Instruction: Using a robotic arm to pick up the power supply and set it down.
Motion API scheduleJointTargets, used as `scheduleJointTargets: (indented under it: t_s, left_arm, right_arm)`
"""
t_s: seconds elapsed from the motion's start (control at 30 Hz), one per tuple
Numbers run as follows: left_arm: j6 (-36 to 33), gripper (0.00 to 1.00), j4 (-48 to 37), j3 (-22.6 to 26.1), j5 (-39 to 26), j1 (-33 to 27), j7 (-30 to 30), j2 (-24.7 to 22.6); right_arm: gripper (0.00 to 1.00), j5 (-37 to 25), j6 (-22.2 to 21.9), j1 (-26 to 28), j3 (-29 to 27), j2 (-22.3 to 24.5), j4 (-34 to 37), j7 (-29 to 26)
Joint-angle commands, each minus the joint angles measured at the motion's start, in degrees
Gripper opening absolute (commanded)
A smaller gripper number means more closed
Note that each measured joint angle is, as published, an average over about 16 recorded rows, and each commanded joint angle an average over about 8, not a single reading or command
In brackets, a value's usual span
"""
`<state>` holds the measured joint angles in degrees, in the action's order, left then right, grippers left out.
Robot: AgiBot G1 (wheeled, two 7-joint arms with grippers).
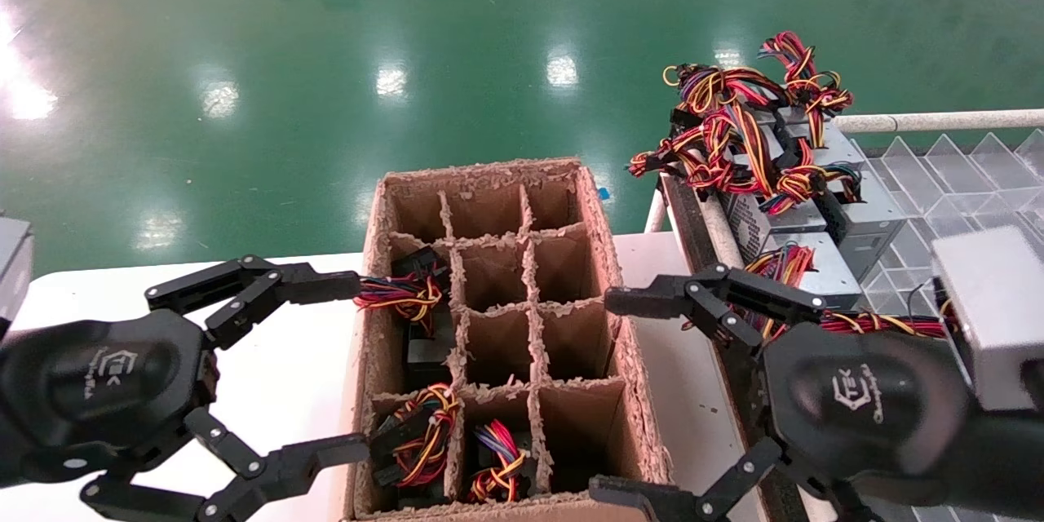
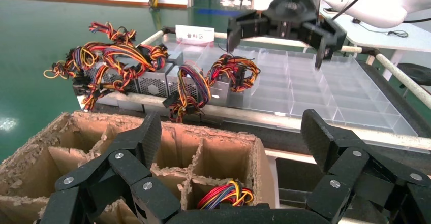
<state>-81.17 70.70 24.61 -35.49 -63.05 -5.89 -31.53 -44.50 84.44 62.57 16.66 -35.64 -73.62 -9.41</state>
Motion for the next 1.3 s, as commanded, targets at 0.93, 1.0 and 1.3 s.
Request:
scheduleJointTargets:
  t_s: [0.93,1.0,1.3]
  left_arm:
    - [0.0,0.0,0.0,0.0,0.0,0.0,0.0,0.0]
    - [0.0,0.0,0.0,0.0,0.0,0.0,0.0,0.0]
    - [0.0,0.0,0.0,0.0,0.0,0.0,0.0,0.0]
  right_arm:
    - [1.0,-35.73,-20.49,21.15,15.92,-34.93,23.56,14.06]
    - [1.0,-36.23,-21.1,22.13,16.44,-37.48,27.6,15.85]
    - [0.6,-35.15,-20.05,25.29,17.89,-41.46,38.03,21.27]
